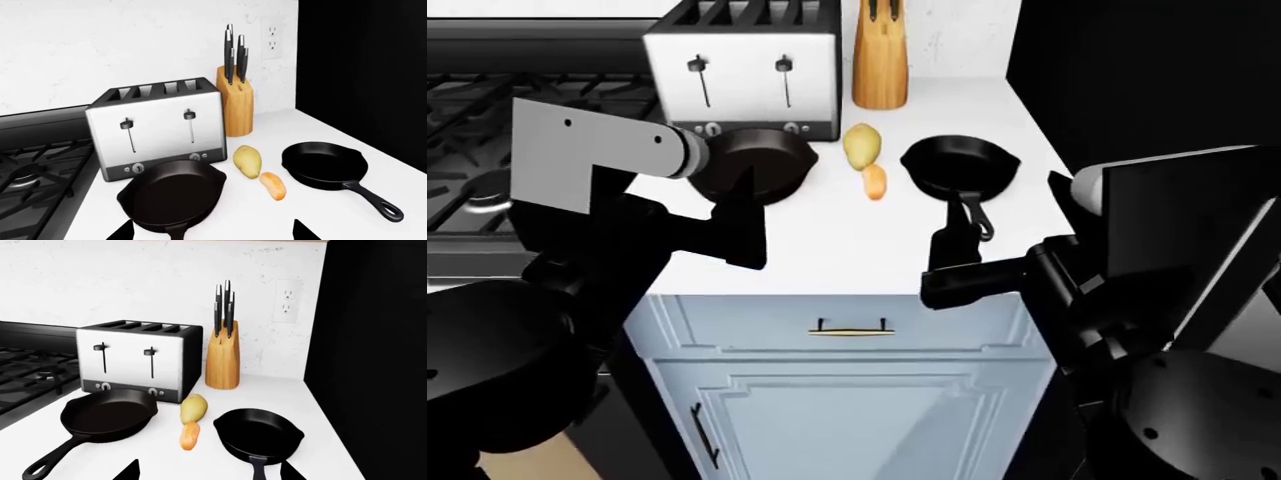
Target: Place both pans onto different burners. Then place the potato and the sushi on different pans.
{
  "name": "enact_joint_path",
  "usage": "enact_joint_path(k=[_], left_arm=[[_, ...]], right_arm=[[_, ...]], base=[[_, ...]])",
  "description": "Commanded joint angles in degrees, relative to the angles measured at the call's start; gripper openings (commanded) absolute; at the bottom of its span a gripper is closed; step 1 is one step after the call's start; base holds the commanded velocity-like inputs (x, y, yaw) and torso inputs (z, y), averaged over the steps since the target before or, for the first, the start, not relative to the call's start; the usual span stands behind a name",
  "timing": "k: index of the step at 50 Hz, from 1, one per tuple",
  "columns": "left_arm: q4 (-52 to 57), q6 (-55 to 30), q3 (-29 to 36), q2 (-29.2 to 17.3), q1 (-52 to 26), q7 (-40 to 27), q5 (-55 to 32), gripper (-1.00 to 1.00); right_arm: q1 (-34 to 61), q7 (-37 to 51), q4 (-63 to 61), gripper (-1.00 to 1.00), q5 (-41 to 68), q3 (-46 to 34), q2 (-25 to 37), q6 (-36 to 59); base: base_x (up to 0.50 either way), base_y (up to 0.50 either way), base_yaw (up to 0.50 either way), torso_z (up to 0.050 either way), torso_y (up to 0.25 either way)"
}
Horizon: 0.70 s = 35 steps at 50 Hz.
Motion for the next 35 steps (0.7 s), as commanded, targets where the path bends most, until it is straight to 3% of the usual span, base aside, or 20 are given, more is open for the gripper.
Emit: enact_joint_path(k=[1, 35], left_arm=[[-0.62, 0.87, 0.71, -0.39, 0.17, 0.11, 0.16, 1.00], [-1.48, 3.75, 2.69, -1.27, 1.11, 0.99, 1.21, 1.00]], right_arm=[[-0.02, 0.49, 0.55, 1.00, -0.07, -0.71, 0.78, -1.20], [-1.41, 0.61, 1.15, 1.00, -1.73, -2.52, 2.69, -4.64]], base=[[0.14, 0.00, 0.00, 0.000, 0.000], [0.14, 0.00, 0.00, 0.000, 0.000]])
